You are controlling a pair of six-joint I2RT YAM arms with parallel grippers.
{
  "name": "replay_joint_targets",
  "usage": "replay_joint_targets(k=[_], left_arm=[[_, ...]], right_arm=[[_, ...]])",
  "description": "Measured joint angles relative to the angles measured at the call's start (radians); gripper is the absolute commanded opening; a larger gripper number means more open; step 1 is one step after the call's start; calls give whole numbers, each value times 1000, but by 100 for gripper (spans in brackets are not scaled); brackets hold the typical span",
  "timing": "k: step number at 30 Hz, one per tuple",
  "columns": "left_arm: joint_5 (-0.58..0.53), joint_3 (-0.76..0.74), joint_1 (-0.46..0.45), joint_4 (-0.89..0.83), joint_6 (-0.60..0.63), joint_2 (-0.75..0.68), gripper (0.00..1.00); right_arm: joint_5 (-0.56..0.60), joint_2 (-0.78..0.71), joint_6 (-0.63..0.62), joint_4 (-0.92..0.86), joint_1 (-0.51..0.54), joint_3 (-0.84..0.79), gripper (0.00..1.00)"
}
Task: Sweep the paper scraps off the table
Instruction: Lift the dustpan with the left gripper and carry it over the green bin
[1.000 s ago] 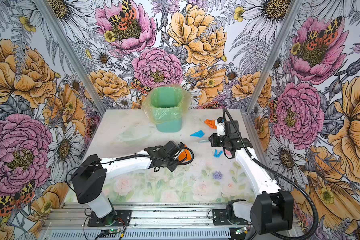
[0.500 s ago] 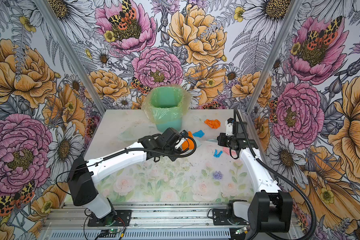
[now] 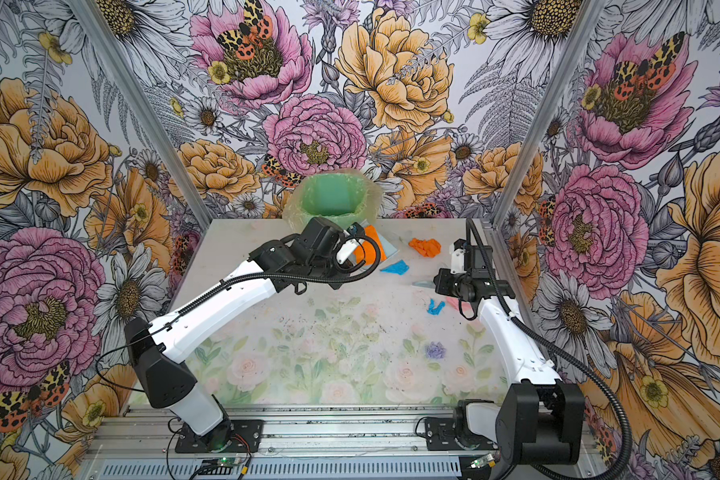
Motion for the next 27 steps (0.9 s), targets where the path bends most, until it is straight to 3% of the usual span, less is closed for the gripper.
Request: replay_joint_targets(k=[15, 27], left_arm=[[104, 322, 198, -19, -48, 174, 0], [295, 476, 319, -23, -191, 309, 0]], right_arm=[[7, -12, 27, -1, 0, -36, 0], [17, -40, 34, -1, 0, -53, 0]])
